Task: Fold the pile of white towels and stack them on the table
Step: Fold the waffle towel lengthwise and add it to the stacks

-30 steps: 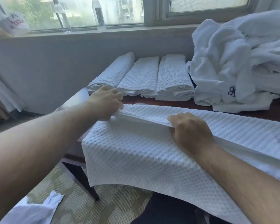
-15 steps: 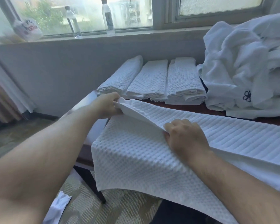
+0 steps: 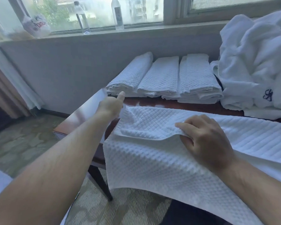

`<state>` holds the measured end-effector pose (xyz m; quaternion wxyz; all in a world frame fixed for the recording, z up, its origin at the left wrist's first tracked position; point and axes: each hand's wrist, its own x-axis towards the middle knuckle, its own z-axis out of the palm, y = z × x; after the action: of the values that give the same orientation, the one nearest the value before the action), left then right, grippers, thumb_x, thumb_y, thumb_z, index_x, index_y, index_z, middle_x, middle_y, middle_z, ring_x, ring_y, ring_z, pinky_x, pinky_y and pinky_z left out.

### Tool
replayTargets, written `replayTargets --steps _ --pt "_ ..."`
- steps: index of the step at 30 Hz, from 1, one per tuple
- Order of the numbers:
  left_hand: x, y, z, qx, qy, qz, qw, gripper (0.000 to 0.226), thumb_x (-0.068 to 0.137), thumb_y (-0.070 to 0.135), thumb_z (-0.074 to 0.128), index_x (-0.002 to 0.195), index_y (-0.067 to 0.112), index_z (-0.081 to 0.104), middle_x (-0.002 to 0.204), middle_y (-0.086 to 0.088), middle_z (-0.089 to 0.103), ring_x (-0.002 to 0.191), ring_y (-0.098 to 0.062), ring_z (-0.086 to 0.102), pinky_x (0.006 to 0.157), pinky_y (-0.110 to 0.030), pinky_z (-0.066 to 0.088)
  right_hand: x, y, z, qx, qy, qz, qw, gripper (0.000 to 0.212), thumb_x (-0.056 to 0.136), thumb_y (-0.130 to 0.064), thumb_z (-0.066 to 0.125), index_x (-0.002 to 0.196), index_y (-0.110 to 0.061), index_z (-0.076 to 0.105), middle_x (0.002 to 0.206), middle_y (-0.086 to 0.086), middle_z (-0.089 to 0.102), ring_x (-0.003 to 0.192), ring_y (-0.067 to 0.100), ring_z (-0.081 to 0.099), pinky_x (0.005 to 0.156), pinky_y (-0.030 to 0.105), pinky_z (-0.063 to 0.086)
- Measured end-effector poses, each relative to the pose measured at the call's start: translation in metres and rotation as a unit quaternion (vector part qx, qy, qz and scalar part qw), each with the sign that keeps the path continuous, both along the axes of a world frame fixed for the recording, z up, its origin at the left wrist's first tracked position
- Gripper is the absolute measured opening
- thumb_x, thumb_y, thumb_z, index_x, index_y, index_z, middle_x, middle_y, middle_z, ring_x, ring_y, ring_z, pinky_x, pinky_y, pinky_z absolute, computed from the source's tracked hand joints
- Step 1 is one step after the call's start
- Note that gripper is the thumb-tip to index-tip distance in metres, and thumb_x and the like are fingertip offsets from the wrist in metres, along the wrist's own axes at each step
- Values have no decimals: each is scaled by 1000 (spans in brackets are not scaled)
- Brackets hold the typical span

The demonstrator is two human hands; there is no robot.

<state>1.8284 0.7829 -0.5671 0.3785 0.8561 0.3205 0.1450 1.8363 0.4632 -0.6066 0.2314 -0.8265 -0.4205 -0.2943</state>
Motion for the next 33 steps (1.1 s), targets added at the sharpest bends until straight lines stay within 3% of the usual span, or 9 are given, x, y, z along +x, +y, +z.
replayTargets --steps 2,5,9,16,20,24,28,30,33 --pt "-2 -15 3 16 107 -49 993 63 86 76 46 96 19 70 87 3 67 75 -17 65 78 -34 55 -1 -1 1 -11 -1 22 1000 29 77 -5 83 105 -9 78 85 5 64 78 31 61 67 46 51" --pt "0 -27 5 95 146 -102 979 39 95 52 53 84 17 65 92 1 69 73 -14 62 58 -27 43 -1 -1 2 -26 5 31 999 32 76 -5 85 107 -11 79 84 5 65 77 30 61 65 46 52" --pt "-6 -21 11 42 102 -75 991 36 102 42 50 114 9 60 108 -7 68 94 -25 64 78 -35 49 -3 -2 6 -36 -92 36 994 23 87 -15 76 109 -14 79 80 7 60 70 30 57 60 43 47" --pt "-29 -17 -1 -96 84 -139 982 17 89 34 72 99 21 73 93 4 78 82 -15 76 82 -37 61 -4 -2 8 -55 -90 84 991 27 92 -30 62 103 -14 80 68 3 50 57 23 51 52 37 44" --pt "-32 -17 -7 59 104 -101 988 43 80 46 80 110 23 60 101 8 69 90 -10 65 72 -28 51 -5 -1 9 -96 -30 98 990 18 74 -17 85 91 -14 79 66 2 53 57 25 54 50 33 44" --pt "-35 -22 -14 114 111 -75 984 81 82 54 76 145 18 39 137 -3 54 124 -23 53 95 -35 44 -10 -2 14 -148 16 71 986 37 66 -16 88 102 -13 78 76 1 64 69 26 63 59 36 52" --pt "-51 -56 -13 294 58 -98 949 56 95 47 59 144 26 44 146 -5 41 136 -27 31 109 -45 31 -16 -12 16 -153 31 -9 988 42 63 -16 86 104 -12 76 92 5 68 85 32 65 70 46 53" --pt "-63 -85 -17 289 2 -183 940 47 98 48 51 142 32 49 151 1 41 142 -22 27 114 -43 24 -21 -20 13 -143 57 -58 986 42 65 -17 85 105 -11 76 99 8 69 90 35 64 73 47 52" --pt "-77 -124 -29 259 31 -285 922 62 96 66 31 150 38 38 163 4 29 151 -16 18 121 -38 10 -28 -40 5 -114 72 -111 985 39 68 -13 73 108 -11 74 105 9 70 95 37 65 78 49 50"
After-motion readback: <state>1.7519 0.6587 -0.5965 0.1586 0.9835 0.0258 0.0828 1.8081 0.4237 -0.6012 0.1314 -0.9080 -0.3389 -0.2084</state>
